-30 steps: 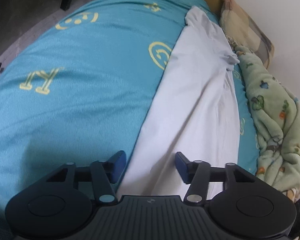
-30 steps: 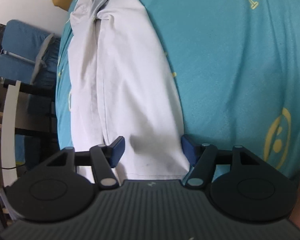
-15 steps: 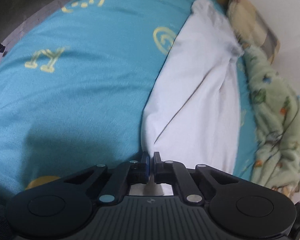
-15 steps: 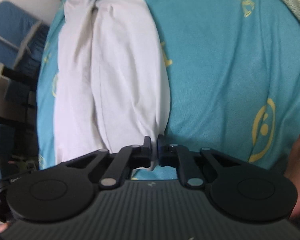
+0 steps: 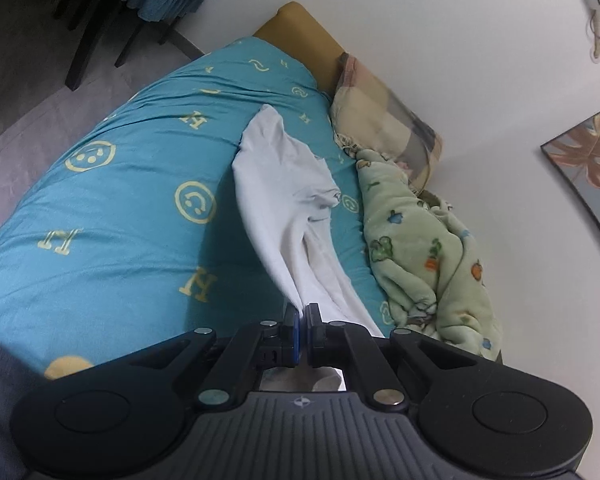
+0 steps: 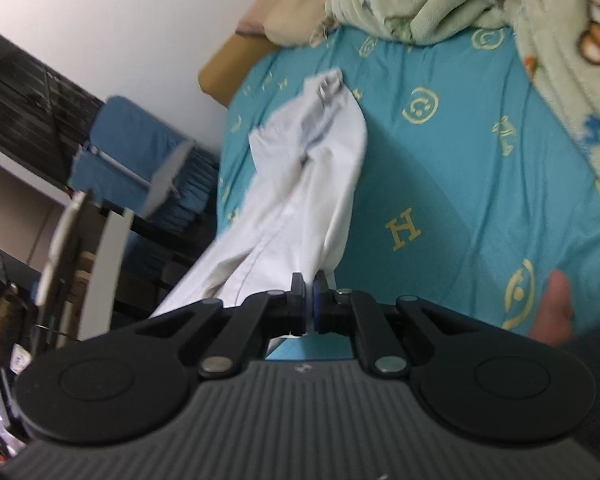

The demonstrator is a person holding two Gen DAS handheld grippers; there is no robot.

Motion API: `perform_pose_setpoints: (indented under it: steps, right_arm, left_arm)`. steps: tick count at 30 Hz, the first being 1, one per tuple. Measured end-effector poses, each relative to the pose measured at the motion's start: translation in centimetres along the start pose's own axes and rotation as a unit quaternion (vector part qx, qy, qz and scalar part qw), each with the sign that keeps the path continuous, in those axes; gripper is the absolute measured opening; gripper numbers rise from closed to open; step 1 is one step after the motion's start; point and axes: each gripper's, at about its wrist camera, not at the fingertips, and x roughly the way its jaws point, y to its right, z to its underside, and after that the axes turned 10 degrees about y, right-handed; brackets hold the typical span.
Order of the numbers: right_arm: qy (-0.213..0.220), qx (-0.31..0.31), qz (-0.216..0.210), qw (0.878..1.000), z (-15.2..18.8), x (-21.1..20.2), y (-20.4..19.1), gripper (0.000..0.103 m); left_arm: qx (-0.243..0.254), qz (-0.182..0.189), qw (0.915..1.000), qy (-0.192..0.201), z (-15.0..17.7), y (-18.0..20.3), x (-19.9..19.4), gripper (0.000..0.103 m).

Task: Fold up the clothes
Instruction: 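Grasp the hem with both grippers and fold it toward the collar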

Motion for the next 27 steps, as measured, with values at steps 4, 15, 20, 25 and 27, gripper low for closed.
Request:
perform_pose_setpoints:
  steps: [4,15,20,25,27]
  right_arm:
    - [0.015,-0.006,0.006,1.0,1.1,-2.9,1.1,0.005]
    - [0.032,0.012,0.013,0.999,-2.8,1.9,2.7,0.005]
    - [0.05,0.005,0.012,0.999,-6.6,8.9,2.7,0.005]
    - [0.066,-0.034,0.023,0.997,-10.1,17.2,2.6,0.005]
    - [0.078,-0.06,0.024,0.995,-11.3,20.6,2.5,0.005]
  left_arm:
    - [0.004,-0.001,1.0,0.005,2.0,0.3,-3.0,0.003]
    - [0.01,-0.034,0.9993,0.014,-1.7,-0.1,2.3,0.003]
    - [0.044,-0.054,0.9969,0.036,-6.0,1.1,10.3,0.003]
    - [0.108,-0.079,0.9891,0.061,-9.4,2.2,19.3,0.003]
    - [0.144,-0.087,0.983,0.072,-10.3,2.4,23.1,0.003]
